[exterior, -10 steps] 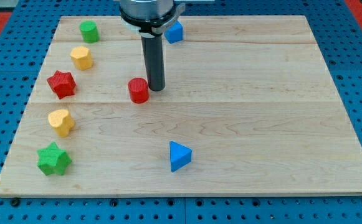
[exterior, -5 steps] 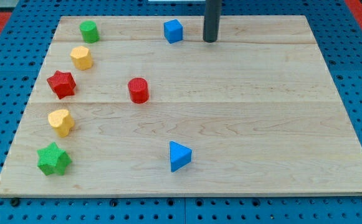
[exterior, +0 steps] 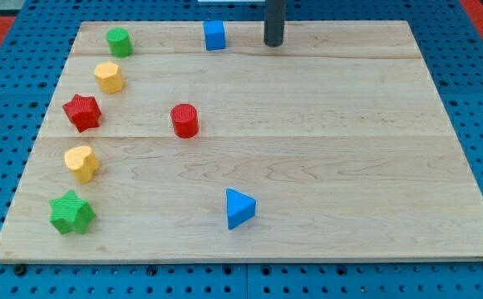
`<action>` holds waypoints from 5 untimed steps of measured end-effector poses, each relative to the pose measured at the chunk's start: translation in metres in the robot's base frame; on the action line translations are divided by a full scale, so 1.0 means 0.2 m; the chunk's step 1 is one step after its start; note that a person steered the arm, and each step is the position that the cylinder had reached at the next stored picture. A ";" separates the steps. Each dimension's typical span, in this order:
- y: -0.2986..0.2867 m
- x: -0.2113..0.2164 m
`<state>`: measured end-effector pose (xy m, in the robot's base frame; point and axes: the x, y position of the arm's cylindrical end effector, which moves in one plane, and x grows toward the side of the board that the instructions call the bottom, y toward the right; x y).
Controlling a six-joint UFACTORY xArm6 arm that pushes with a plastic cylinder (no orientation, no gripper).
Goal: Move the blue cube to the left and slightly down
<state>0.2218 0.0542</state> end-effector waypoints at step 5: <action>-0.63 -0.12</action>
<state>0.1971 -0.0715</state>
